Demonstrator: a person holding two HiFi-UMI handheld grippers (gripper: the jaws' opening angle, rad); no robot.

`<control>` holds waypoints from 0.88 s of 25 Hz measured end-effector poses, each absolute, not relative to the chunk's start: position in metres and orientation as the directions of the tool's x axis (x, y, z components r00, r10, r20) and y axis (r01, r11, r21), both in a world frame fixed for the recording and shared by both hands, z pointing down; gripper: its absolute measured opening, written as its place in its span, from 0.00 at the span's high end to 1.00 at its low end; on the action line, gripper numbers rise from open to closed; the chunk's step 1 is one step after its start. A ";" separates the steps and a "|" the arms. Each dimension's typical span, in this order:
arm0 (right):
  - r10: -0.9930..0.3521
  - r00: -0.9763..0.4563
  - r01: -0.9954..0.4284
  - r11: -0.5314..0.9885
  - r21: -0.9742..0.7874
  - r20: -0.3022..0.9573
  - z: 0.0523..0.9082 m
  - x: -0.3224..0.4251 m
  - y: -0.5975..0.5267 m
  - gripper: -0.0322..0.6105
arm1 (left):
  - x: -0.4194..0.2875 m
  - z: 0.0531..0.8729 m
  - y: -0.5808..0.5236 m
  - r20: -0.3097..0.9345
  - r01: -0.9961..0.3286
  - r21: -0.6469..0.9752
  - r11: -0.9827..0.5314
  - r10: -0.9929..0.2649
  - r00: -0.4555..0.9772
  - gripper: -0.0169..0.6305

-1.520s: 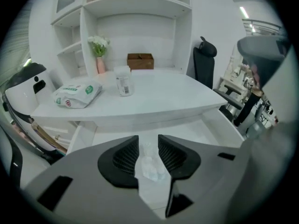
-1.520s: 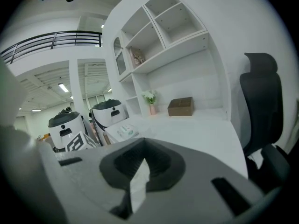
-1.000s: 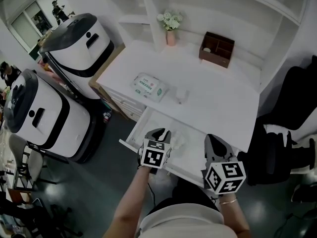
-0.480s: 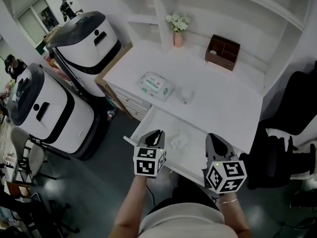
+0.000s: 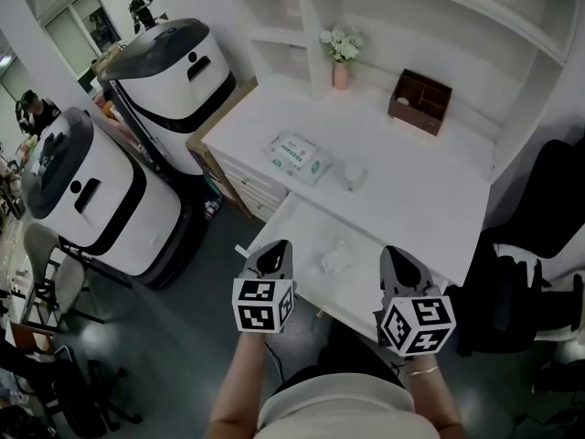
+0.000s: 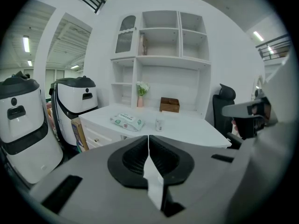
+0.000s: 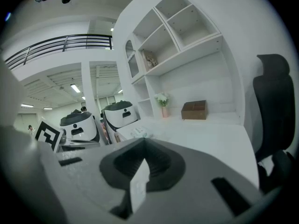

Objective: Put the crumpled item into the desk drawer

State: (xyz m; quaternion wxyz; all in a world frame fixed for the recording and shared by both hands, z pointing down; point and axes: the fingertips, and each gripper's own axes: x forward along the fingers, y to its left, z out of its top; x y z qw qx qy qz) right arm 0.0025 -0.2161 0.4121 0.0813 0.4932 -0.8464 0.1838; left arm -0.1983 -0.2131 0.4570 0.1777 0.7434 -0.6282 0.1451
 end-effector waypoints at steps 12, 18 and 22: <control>-0.780 -0.554 -0.832 0.507 -0.224 0.292 0.403 -0.011 -0.204 0.95 | -0.220 0.434 -0.186 0.371 -0.993 0.097 -0.069 -0.923 0.100 0.98; -0.757 -0.589 -0.808 0.555 -0.196 0.284 0.398 -0.019 -0.199 0.95 | -0.232 0.423 -0.175 0.339 -0.992 0.127 -0.024 -0.938 0.066 0.98; -0.755 -0.589 -0.808 0.558 -0.189 0.287 0.397 -0.019 -0.198 0.95 | -0.234 0.418 -0.169 0.329 -0.992 0.124 -0.013 -0.943 0.054 0.98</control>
